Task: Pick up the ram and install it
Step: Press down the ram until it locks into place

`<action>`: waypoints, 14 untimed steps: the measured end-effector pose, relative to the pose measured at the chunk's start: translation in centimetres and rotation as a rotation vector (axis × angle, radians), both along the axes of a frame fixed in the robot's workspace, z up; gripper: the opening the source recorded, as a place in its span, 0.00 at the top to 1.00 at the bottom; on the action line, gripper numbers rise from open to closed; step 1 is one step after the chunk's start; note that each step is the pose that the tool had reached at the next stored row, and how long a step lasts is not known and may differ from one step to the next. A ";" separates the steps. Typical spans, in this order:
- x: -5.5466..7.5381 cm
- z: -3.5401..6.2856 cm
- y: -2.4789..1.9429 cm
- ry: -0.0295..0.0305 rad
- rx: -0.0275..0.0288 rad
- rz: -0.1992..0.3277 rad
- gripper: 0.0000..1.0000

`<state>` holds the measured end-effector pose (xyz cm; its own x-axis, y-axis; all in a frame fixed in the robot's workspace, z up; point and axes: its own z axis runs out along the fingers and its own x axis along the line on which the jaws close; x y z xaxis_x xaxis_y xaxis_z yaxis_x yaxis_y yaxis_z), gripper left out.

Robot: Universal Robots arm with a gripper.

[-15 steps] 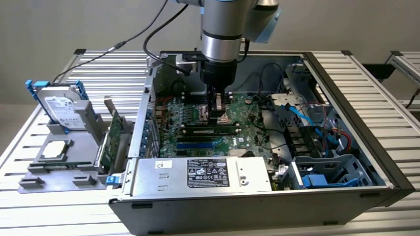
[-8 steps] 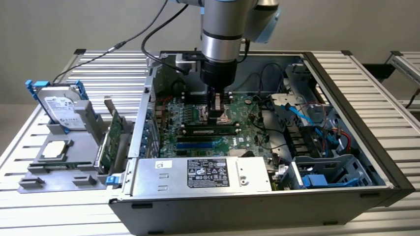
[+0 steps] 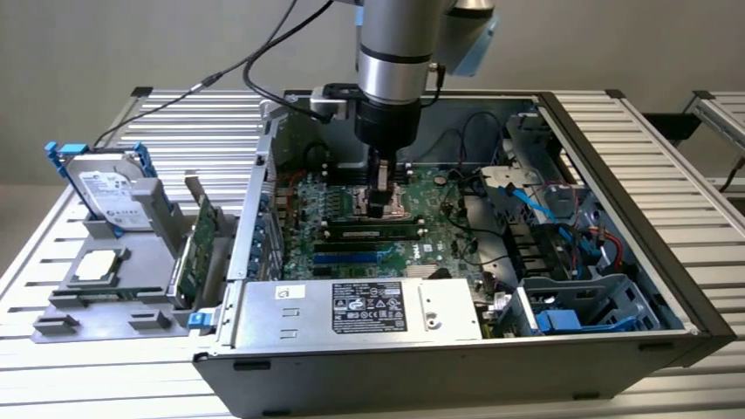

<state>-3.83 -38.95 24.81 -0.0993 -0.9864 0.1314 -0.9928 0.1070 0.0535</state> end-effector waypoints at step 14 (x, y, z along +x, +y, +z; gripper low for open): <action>0.0 1.31 0.00 -0.0030 0.0003 -0.265 0.89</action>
<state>-3.83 -38.94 26.12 -0.3542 -0.9261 0.1303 -0.9304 0.3630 0.0506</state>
